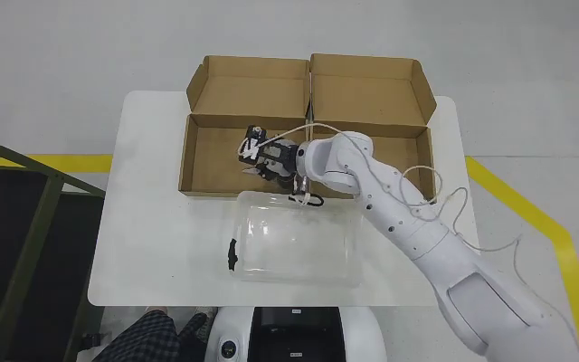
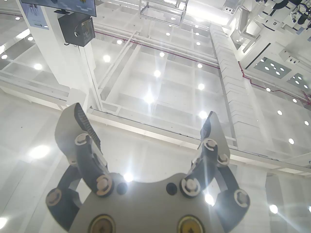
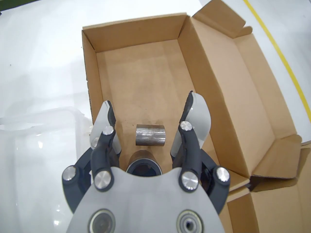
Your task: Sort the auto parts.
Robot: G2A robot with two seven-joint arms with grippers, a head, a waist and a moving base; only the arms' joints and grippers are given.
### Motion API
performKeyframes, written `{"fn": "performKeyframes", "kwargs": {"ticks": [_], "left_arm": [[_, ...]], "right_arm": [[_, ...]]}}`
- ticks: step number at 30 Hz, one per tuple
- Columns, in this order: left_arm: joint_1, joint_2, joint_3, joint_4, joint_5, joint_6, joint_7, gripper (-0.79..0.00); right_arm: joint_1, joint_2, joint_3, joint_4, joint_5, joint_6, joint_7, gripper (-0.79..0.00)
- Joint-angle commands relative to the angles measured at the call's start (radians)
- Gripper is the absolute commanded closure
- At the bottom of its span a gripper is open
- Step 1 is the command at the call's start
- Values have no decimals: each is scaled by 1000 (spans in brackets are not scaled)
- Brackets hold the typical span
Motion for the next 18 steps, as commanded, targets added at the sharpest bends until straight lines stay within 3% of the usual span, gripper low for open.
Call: {"fn": "performKeyframes", "kwargs": {"ticks": [1,6,10,18], "left_arm": [[0,0,0,0,0,0,0,-785],[0,0,0,0,0,0,0,-785],[0,0,0,0,0,0,0,-785],[0,0,0,0,0,0,0,-785]], "right_arm": [[-53,23,52,-104,-24,-7,6,-539],[-218,77,185,-353,-70,-35,16,-576],[-364,115,300,-517,-95,-77,7,-785],[-575,164,508,-667,-122,-134,-69,-785]]}}
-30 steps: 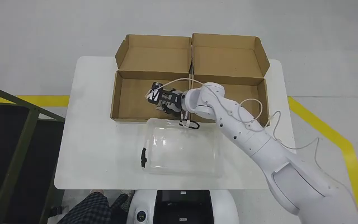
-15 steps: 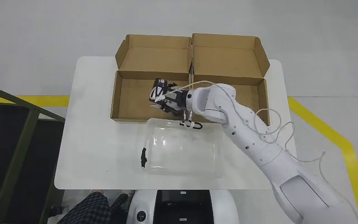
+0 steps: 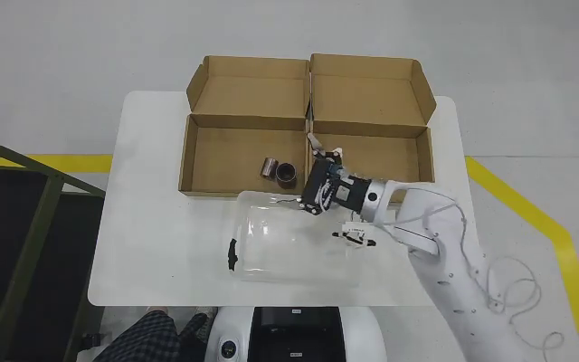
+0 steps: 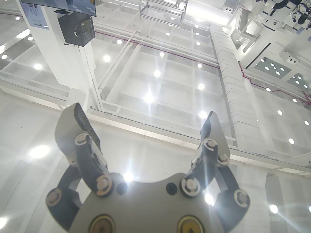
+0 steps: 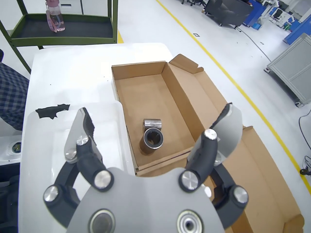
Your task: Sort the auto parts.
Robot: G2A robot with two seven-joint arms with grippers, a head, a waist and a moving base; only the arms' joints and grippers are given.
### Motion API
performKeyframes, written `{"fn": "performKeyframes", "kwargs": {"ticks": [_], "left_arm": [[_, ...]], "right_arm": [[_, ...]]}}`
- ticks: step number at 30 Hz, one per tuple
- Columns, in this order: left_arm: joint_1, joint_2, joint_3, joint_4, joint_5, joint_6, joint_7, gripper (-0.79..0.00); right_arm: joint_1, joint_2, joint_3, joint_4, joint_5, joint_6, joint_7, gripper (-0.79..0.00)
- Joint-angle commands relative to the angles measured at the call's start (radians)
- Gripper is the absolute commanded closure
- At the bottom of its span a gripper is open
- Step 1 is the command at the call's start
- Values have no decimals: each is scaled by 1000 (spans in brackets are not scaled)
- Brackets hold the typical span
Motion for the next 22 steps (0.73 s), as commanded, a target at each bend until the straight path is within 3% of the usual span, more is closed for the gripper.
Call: {"fn": "performKeyframes", "kwargs": {"ticks": [1,13,22], "left_arm": [[0,0,0,0,0,0,0,-785],[0,0,0,0,0,0,0,-785],[0,0,0,0,0,0,0,-785]], "right_arm": [[-55,11,67,-23,-11,-1,-23,-785],[-369,61,496,6,42,-68,-307,-785],[-504,73,608,38,-31,-99,-515,-785]]}}
